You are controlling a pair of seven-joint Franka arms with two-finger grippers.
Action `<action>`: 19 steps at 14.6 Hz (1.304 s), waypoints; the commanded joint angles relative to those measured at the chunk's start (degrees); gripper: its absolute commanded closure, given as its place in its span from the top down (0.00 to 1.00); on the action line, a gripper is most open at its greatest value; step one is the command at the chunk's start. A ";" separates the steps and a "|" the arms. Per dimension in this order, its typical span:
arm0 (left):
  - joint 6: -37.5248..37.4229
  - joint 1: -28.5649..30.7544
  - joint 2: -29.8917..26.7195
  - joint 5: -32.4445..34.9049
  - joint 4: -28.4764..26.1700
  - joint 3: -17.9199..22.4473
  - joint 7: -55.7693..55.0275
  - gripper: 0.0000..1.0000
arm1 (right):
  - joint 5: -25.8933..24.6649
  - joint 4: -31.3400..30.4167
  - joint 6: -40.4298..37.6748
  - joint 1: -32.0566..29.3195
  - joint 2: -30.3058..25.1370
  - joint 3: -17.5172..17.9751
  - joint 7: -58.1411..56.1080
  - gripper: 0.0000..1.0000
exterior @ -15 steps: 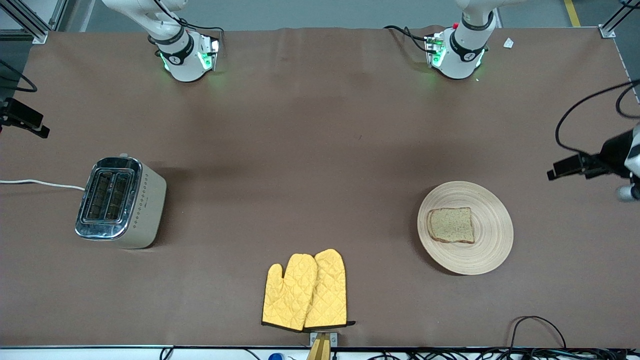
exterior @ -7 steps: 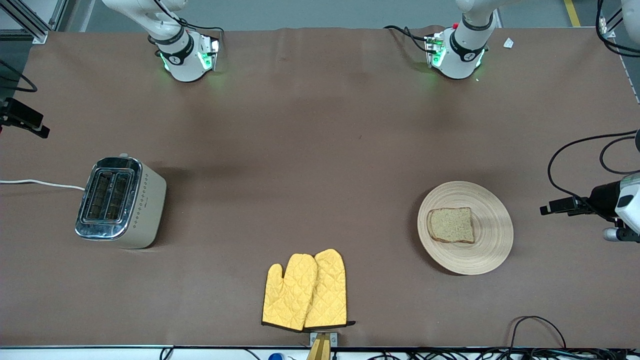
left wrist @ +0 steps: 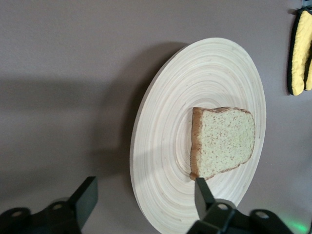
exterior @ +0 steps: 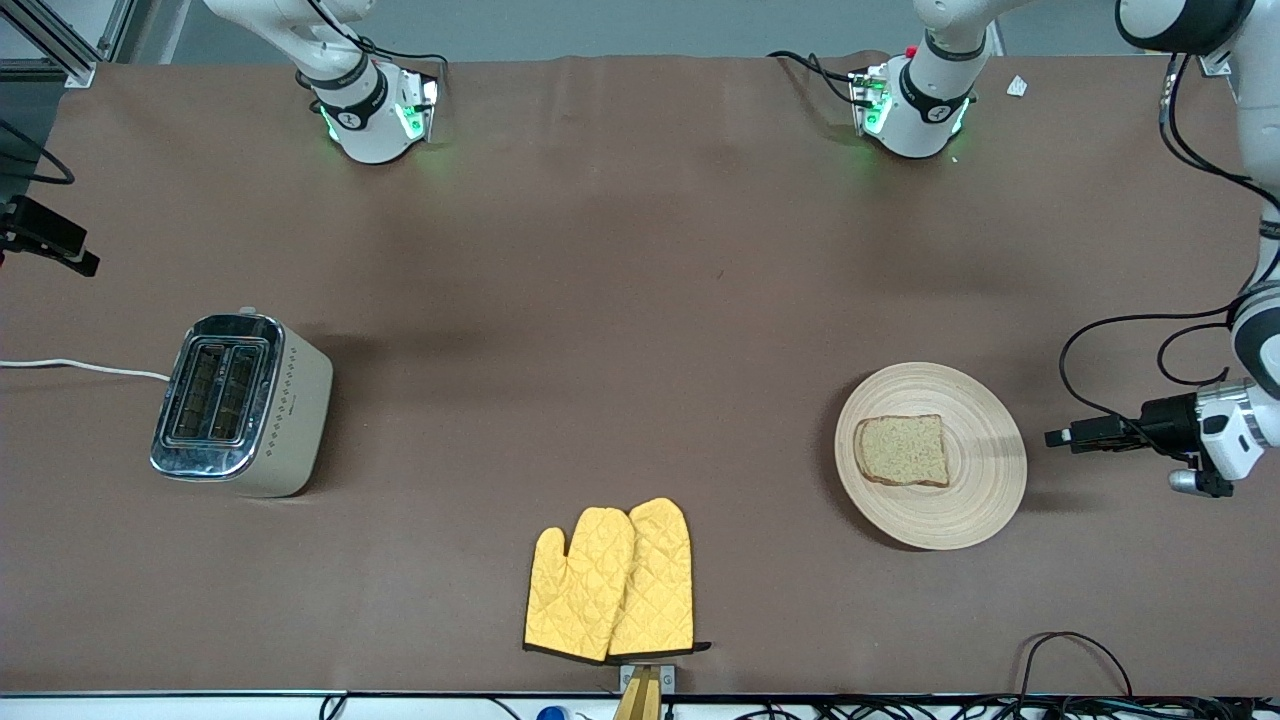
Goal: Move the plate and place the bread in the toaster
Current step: 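Lower the left gripper toward the rim of the wooden plate, then grasp the rim of the wooden plate with the left gripper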
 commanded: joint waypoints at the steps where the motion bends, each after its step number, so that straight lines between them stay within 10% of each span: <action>1: -0.20 0.41 2.22 -2.55 2.10 -0.54 2.81 0.69 | 0.78 -0.79 0.04 -1.05 -0.87 0.81 0.73 1.00; 19: -0.29 1.29 8.20 -11.34 2.72 -0.63 10.11 0.19 | 0.78 -0.79 0.04 -1.05 -0.87 0.81 0.73 1.00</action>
